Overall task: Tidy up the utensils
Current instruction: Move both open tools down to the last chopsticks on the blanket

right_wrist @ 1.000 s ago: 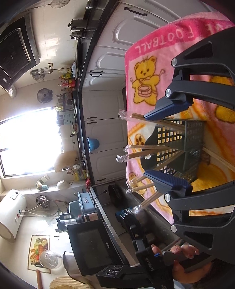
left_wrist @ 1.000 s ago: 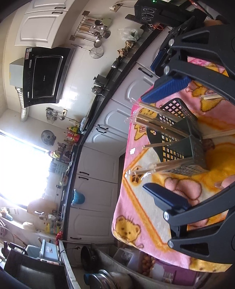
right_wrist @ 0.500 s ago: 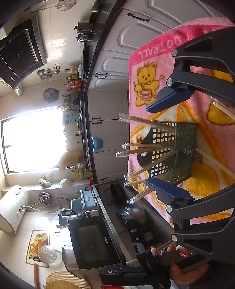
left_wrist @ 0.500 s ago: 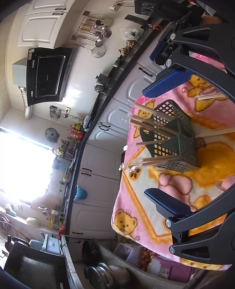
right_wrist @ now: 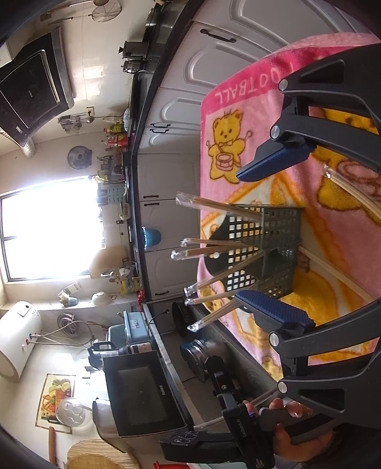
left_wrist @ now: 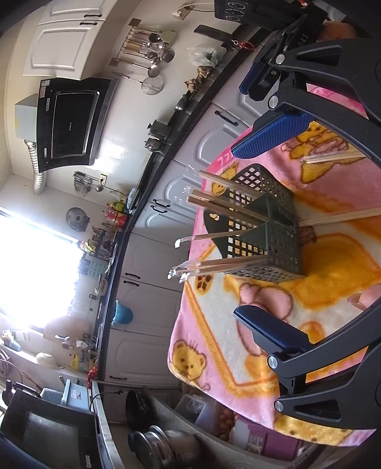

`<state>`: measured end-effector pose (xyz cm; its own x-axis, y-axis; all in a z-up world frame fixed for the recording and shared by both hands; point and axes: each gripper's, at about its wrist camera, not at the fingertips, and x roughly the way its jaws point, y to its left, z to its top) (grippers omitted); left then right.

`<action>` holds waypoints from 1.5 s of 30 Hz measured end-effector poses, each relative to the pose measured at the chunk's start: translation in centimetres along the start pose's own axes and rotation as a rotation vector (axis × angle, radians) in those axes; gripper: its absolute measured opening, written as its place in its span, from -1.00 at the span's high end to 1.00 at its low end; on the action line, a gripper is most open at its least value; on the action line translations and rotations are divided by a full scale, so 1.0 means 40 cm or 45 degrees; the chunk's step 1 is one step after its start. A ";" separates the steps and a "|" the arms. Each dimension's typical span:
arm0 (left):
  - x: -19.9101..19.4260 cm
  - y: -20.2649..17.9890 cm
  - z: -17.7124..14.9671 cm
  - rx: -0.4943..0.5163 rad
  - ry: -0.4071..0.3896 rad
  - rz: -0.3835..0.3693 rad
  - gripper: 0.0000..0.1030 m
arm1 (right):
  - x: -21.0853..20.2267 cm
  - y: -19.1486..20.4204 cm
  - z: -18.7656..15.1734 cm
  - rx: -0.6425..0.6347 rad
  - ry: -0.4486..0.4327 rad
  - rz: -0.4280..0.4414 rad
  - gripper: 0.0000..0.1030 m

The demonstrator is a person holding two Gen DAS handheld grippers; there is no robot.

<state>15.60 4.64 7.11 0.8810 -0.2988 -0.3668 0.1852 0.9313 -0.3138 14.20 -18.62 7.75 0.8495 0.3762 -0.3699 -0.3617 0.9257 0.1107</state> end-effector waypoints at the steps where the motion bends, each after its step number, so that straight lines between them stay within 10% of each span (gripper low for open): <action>1: 0.002 -0.002 -0.003 0.002 0.006 0.000 -0.79 | 0.001 -0.001 -0.006 0.000 0.009 0.000 -0.43; 45: 0.217 -0.059 -0.241 0.118 0.430 0.017 -0.79 | 0.073 -0.120 -0.236 0.084 0.370 -0.090 -0.43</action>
<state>18.60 -2.15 -3.77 0.6930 -0.3240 -0.6440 0.2270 0.9459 -0.2316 14.78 -22.36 -2.57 0.7228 0.2922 -0.6262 -0.2718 0.9534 0.1312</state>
